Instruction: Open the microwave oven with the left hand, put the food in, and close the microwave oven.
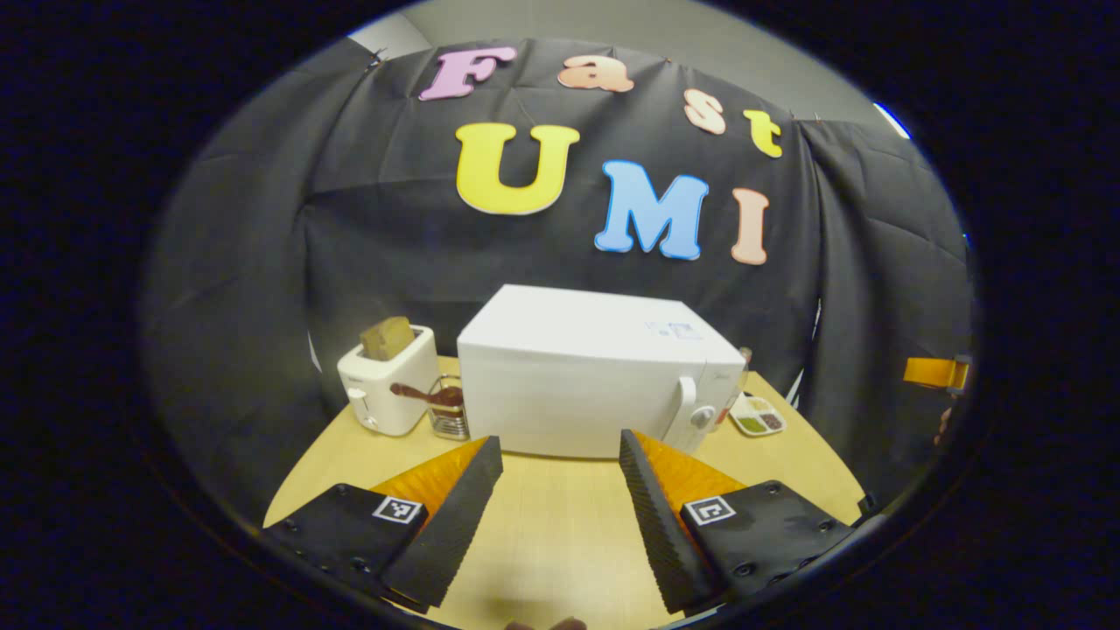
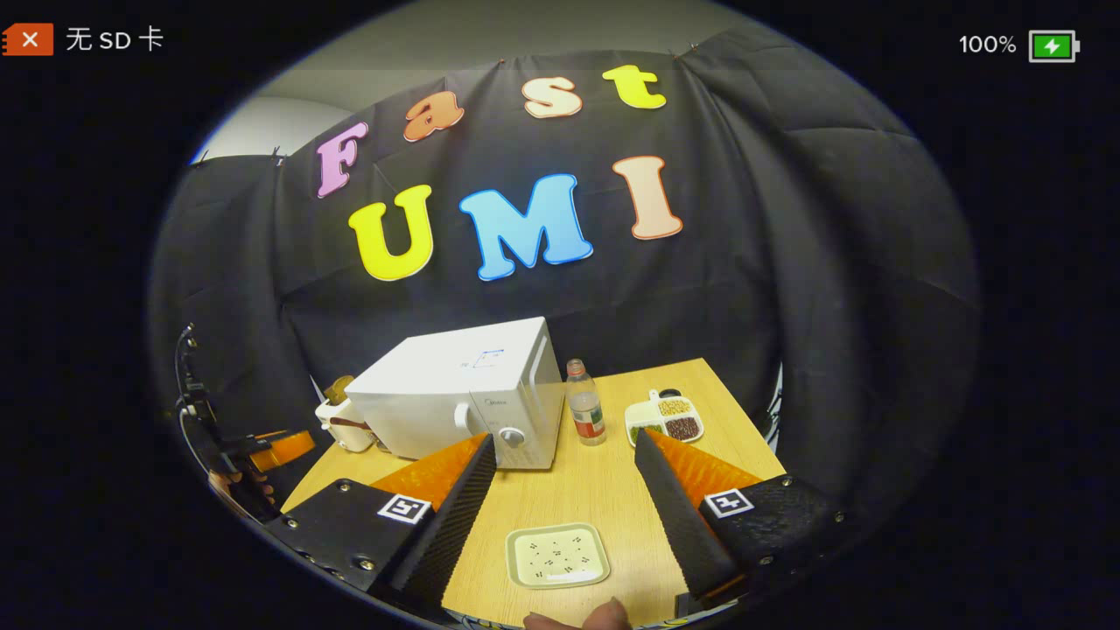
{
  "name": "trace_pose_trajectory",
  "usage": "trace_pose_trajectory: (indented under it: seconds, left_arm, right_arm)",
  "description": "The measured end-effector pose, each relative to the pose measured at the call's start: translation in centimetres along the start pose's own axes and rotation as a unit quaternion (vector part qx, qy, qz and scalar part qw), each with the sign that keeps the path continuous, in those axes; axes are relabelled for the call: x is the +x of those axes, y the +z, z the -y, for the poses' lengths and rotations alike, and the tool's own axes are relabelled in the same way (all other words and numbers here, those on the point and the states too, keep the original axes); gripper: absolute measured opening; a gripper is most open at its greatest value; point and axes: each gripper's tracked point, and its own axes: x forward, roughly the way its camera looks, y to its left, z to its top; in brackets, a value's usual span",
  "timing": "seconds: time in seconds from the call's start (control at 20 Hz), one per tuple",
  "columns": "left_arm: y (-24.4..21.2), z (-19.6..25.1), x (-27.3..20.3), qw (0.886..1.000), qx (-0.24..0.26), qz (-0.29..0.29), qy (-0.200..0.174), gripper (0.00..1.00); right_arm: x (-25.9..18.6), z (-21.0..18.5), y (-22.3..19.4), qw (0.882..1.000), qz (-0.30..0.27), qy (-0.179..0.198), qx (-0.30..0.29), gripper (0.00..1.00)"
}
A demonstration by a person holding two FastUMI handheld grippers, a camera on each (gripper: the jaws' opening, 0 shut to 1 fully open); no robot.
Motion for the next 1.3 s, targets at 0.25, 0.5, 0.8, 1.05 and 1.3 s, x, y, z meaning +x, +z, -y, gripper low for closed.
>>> trace_pose_trajectory:
  seconds: [0.25, 0.5, 0.8, 1.05, 1.3]
  left_arm:
    - [11.2, 1.3, -9.2, 0.995, 0.024, 0.094, 0.024, 0.93]
    - [17.7, 2.4, -15.4, 0.987, 0.01, 0.156, 0.025, 0.92]
    - [16.7, 0.9, -15.8, 0.989, -0.021, 0.146, -0.003, 0.92]
    - [17.1, -0.1, -16.2, 0.988, -0.009, 0.156, -0.012, 0.92]
    - [17.7, -0.6, -17.4, 0.987, -0.017, 0.159, 0.009, 0.92]
  right_arm:
    - [-0.4, -2.4, 5.8, 0.998, 0.047, 0.03, -0.032, 0.98]
    - [-4.8, -6.8, 12.5, 0.991, 0.128, 0.017, -0.047, 0.97]
    - [-6.0, -10.4, 14.5, 0.985, 0.163, -0.013, -0.057, 0.97]
    - [-5.5, -14.1, 14.8, 0.983, 0.175, -0.01, -0.062, 0.92]
    - [-4.0, -15.6, 15.4, 0.981, 0.173, 0.021, -0.082, 0.98]
